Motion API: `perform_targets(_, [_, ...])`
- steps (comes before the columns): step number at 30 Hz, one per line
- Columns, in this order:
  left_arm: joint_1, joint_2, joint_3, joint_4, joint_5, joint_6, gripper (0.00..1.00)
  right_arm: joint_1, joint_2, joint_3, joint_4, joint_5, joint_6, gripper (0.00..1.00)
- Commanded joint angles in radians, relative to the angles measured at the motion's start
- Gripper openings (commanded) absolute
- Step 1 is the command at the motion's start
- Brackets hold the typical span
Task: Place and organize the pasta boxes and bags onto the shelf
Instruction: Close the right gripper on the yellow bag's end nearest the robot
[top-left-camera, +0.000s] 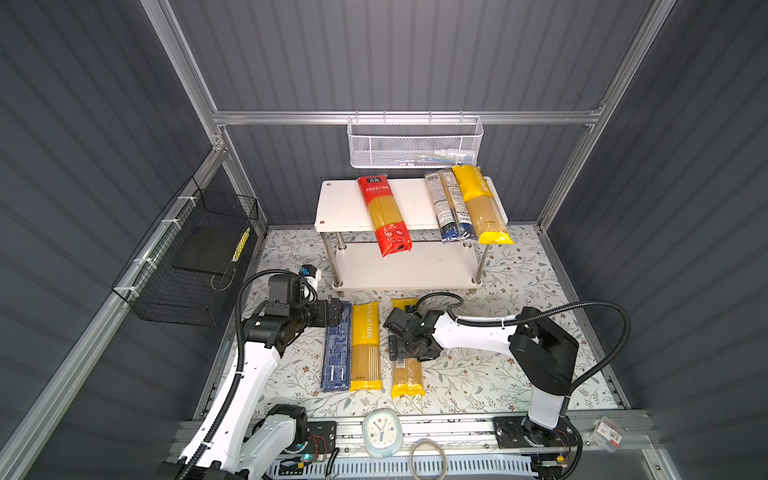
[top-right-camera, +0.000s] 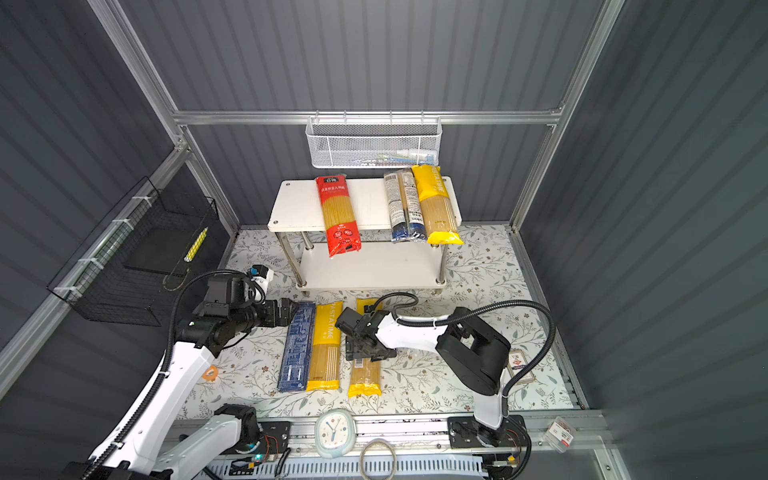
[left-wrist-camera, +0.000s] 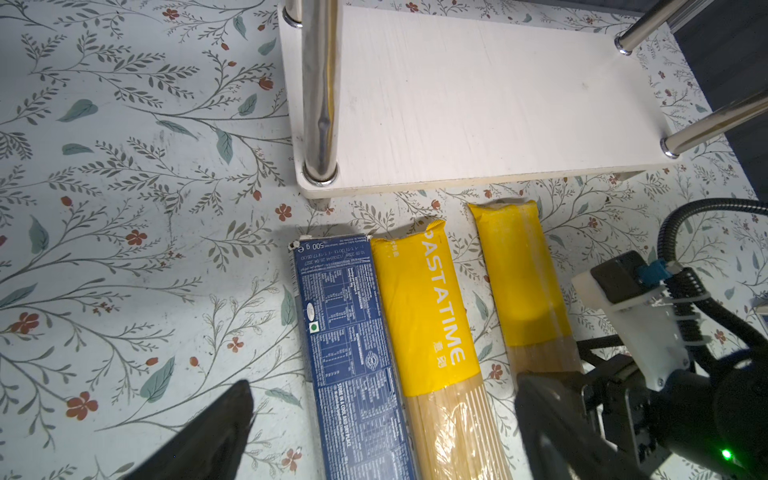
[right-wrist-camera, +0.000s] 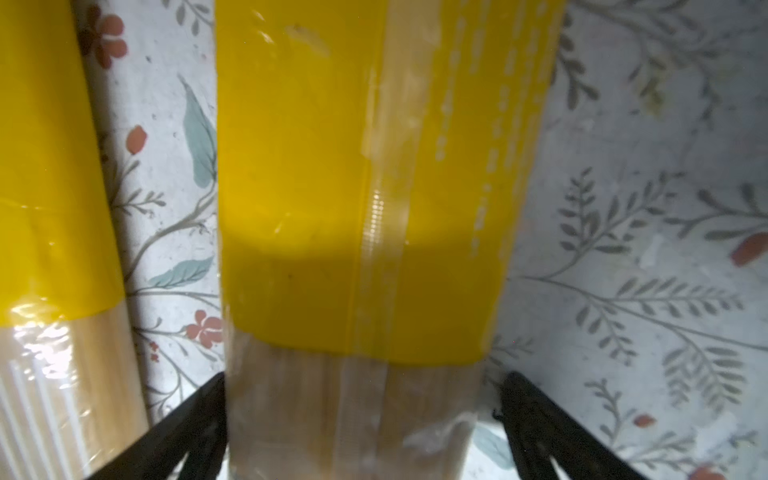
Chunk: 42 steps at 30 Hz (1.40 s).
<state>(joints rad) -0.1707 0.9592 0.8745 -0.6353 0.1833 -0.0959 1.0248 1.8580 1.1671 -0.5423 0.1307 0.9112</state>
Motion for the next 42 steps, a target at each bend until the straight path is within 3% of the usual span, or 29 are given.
perform_targets(1, [-0.004, -0.011, -0.002, -0.009, 0.032, 0.024, 0.99, -0.017, 0.029, 0.003, -0.058, -0.015, -0.011, 0.99])
perform_targets(15, [-0.004, -0.004, -0.003, -0.017, 0.008, 0.025, 0.99, -0.012, 0.089, 0.048, -0.039, -0.057, 0.013, 0.99])
perform_targets(24, [-0.005, 0.003, -0.001, -0.021, 0.01, 0.027, 0.99, 0.013, 0.174, 0.116, -0.142, -0.044, 0.01, 0.97])
perform_targets(29, [-0.004, 0.0, -0.001, -0.019, 0.011, 0.027, 0.99, 0.015, 0.135, 0.076, -0.117, -0.034, 0.021, 0.9])
perform_targets(37, [-0.005, -0.011, -0.003, -0.02, 0.006, 0.027, 0.99, 0.015, 0.098, 0.011, -0.066, -0.043, 0.035, 0.65])
perform_targets(42, [-0.004, -0.01, -0.002, -0.023, 0.009, 0.027, 0.99, 0.014, 0.048, -0.037, -0.03, -0.036, 0.046, 0.56])
